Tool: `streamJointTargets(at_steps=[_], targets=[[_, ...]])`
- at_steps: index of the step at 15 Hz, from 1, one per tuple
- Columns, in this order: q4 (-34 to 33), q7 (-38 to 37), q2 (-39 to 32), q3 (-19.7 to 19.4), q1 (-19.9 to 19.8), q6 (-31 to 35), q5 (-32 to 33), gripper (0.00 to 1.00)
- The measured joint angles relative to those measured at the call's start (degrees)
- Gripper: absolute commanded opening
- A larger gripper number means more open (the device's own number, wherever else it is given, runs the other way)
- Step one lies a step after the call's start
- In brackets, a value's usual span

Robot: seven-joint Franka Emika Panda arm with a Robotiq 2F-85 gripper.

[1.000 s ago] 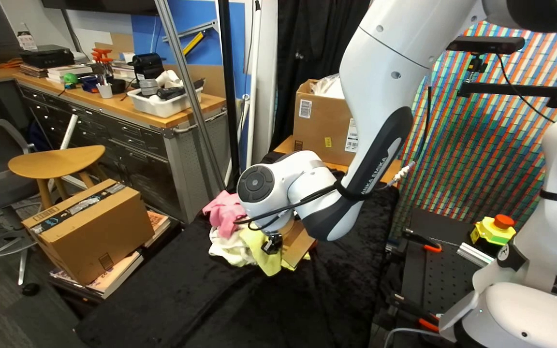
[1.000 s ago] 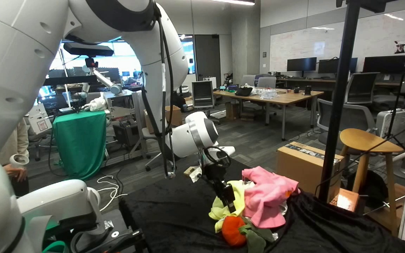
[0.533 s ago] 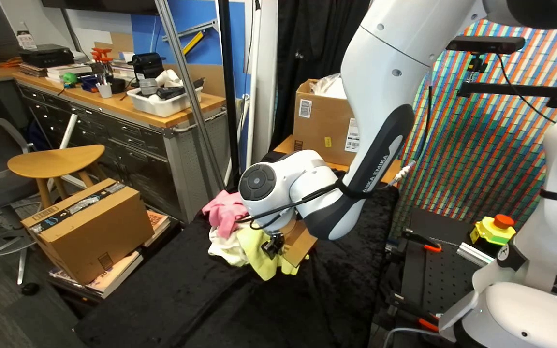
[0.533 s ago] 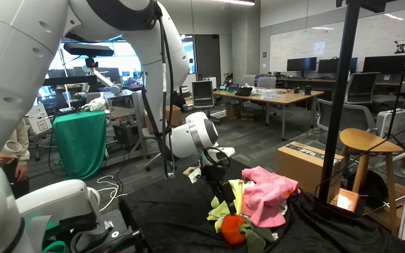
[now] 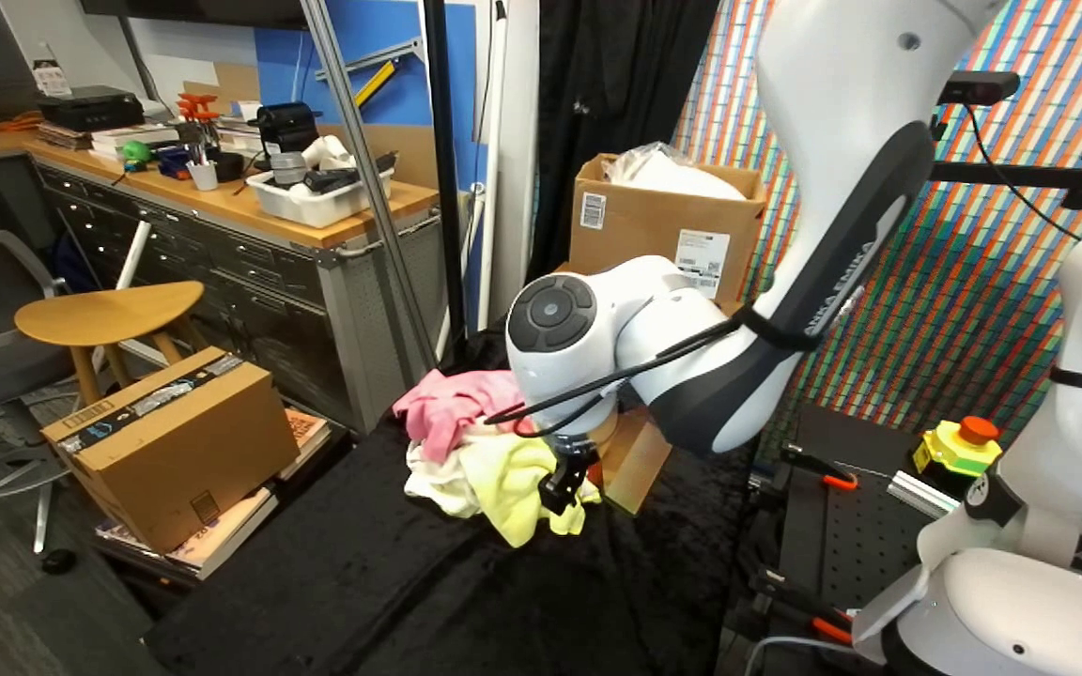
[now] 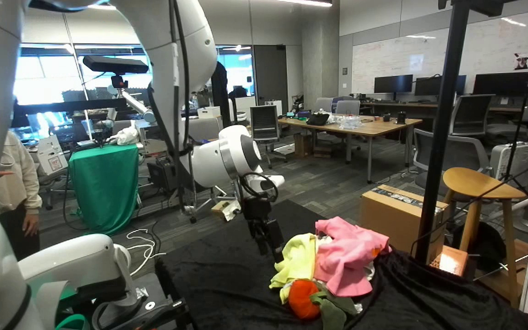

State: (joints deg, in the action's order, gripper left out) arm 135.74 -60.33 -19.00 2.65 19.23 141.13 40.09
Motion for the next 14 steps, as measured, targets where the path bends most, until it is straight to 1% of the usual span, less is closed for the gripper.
streamJointTargets(at_steps=[2,5,9,12,14], targets=[[3.93,5.72,5.39,2.47,-0.85,0.09,-3.58,1.00],[10.21,15.27,14.37,6.23,-1.20,0.07,-10.60,1.00],[17.99,27.31,26.61,11.08,-0.72,0.04,-23.24,1.00],[22.22,33.28,35.17,13.76,0.88,-1.12,-32.06,1.00],[21.80,34.39,40.23,15.50,2.13,-4.05,-35.32,1.00]])
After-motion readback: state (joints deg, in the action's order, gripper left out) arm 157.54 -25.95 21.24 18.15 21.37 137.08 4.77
